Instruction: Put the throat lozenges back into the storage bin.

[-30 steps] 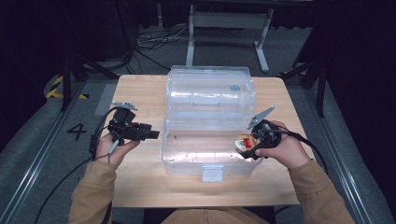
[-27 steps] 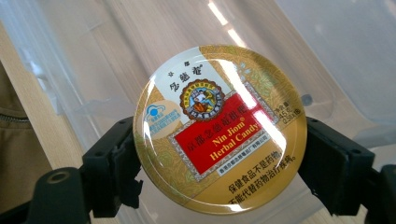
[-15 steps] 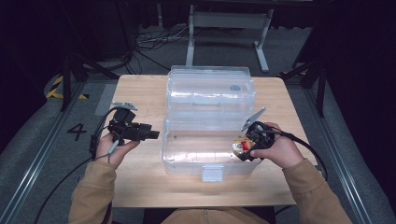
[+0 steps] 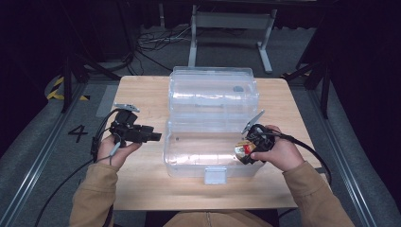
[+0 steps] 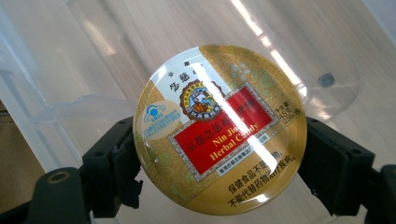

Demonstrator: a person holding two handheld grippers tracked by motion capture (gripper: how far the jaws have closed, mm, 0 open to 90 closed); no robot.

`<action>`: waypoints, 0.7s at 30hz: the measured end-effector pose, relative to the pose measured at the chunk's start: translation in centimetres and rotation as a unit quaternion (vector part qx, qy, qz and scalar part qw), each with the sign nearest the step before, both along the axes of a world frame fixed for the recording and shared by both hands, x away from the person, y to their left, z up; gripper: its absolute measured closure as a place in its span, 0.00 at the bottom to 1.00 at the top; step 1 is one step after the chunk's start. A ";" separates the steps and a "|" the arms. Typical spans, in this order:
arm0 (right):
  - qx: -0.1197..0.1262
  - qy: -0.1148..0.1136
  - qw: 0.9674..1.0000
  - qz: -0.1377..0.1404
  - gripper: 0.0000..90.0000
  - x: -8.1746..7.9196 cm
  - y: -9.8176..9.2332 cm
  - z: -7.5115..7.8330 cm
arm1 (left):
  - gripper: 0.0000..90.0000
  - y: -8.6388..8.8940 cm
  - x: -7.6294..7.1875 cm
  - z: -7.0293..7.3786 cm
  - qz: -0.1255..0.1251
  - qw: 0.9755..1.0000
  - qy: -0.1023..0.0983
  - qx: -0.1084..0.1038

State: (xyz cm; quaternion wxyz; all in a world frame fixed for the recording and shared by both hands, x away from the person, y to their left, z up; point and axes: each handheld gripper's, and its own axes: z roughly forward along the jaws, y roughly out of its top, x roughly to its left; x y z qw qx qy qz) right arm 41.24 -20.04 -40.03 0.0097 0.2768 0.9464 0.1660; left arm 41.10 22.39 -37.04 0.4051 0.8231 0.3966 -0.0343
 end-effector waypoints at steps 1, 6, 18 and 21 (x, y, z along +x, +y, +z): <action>-0.001 0.001 1.000 -0.001 0.23 0.0 0.0 -0.1 | 0.48 0.0 0.0 0.0 0.000 1.000 0.000 0.000; -0.009 0.004 1.000 -0.009 0.23 0.1 0.2 -0.4 | 0.48 0.0 0.1 -0.1 0.000 1.000 0.001 0.001; -0.027 0.016 0.999 -0.012 0.23 0.1 0.6 -0.9 | 0.48 0.0 0.1 -0.1 -0.001 1.000 0.004 0.001; -0.031 0.016 0.999 -0.011 0.23 0.1 0.6 -1.0 | 0.48 0.0 0.1 -0.2 -0.001 1.000 0.003 0.001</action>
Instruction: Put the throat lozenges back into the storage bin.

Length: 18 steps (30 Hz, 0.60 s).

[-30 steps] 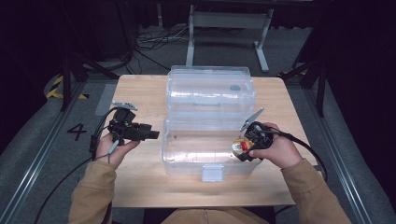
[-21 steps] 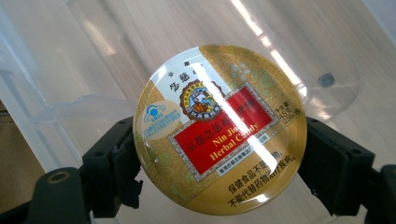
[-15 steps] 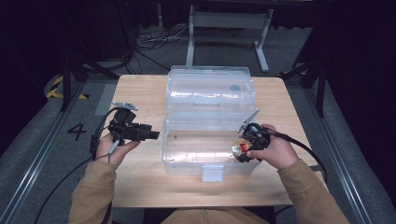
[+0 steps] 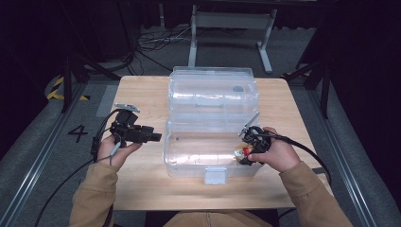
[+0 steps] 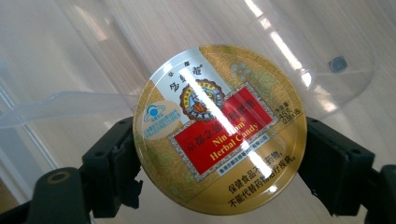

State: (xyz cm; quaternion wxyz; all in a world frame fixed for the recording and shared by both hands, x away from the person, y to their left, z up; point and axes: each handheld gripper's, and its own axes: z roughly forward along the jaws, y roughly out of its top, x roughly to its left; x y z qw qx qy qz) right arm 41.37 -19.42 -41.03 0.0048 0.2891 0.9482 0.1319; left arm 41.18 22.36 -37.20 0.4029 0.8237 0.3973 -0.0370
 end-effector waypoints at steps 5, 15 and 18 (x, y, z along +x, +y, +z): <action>-0.002 0.000 1.000 -0.002 0.23 -0.1 0.2 -0.2 | 0.48 0.0 0.0 0.0 -0.001 1.000 0.000 0.001; -0.040 0.010 0.999 -0.012 0.23 0.0 1.0 -0.4 | 0.48 0.1 0.0 0.0 0.001 1.000 -0.002 0.002; -0.040 0.009 0.999 -0.012 0.23 0.1 1.0 -0.4 | 0.48 0.1 0.0 0.0 0.000 1.000 -0.002 0.003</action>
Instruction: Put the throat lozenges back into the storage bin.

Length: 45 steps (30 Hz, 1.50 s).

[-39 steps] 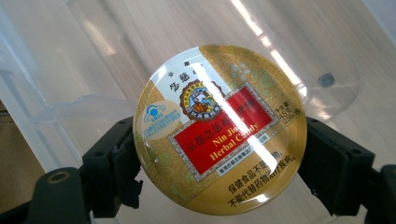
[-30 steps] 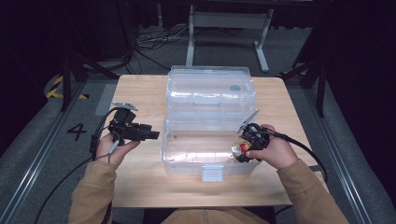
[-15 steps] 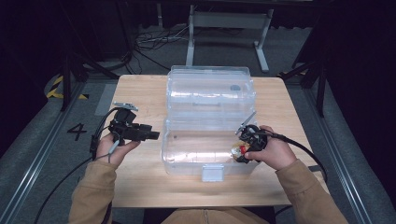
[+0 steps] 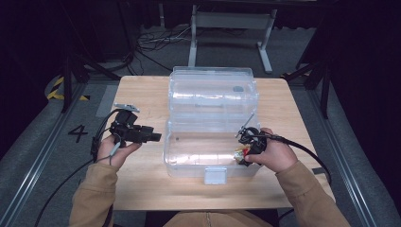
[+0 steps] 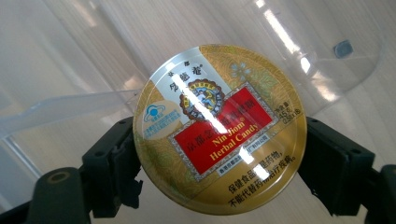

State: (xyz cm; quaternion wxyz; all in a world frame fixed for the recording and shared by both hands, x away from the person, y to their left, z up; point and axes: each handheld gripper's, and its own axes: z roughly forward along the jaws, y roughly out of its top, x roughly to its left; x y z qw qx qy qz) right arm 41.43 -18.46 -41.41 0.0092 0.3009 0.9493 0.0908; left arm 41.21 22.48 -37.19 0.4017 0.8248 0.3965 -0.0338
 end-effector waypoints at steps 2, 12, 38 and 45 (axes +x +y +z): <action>0.000 0.000 1.000 0.000 0.23 0.0 0.0 0.0 | 0.48 0.0 0.0 0.0 0.000 1.000 0.000 0.000; 0.001 -0.013 1.000 0.001 0.20 -0.2 -0.1 0.1 | 0.48 -0.1 0.0 -0.1 0.000 1.000 0.002 0.000; 0.061 -0.034 0.997 -0.010 0.29 -0.6 -1.6 1.8 | 0.48 -0.3 0.0 0.1 -0.004 1.000 -0.001 -0.004; 0.101 -0.046 0.994 -0.001 0.39 -1.3 -2.8 3.3 | 0.48 -0.6 -0.4 0.5 -0.020 1.000 -0.001 -0.009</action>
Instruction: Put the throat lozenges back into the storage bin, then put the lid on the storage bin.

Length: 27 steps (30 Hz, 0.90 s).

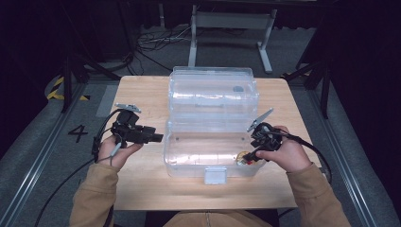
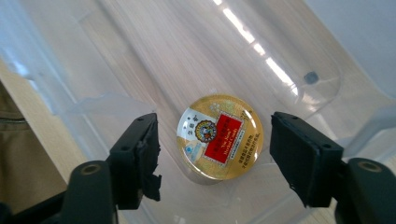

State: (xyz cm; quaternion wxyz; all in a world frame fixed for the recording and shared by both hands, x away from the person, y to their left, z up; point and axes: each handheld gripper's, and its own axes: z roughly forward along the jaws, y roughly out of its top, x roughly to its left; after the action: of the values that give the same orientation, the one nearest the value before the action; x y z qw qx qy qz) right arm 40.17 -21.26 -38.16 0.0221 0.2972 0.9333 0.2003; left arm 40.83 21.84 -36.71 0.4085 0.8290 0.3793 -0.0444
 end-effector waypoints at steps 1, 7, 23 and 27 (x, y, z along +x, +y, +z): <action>0.007 -0.003 1.000 0.001 0.40 -0.1 -0.2 0.2 | 0.48 -0.1 -0.1 0.1 -0.005 1.000 -0.002 -0.002; 0.065 -0.023 0.998 0.000 0.47 -0.7 -1.6 2.1 | 0.49 -0.9 -0.2 0.6 -0.022 1.000 -0.008 -0.004; 0.149 -0.084 0.985 -0.006 0.41 -1.5 -3.9 4.5 | 0.49 -4.4 -1.5 1.7 -0.096 0.995 -0.026 0.009; 0.157 -0.089 0.984 -0.007 0.41 -1.4 -4.0 4.6 | 0.49 -5.4 -2.1 1.9 -0.117 0.993 -0.027 0.017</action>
State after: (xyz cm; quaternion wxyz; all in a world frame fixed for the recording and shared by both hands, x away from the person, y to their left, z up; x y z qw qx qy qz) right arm 38.74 -25.30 -33.54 0.0594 0.2844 0.8825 0.3699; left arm 38.78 16.41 -34.84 0.3966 0.8754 0.2693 -0.0626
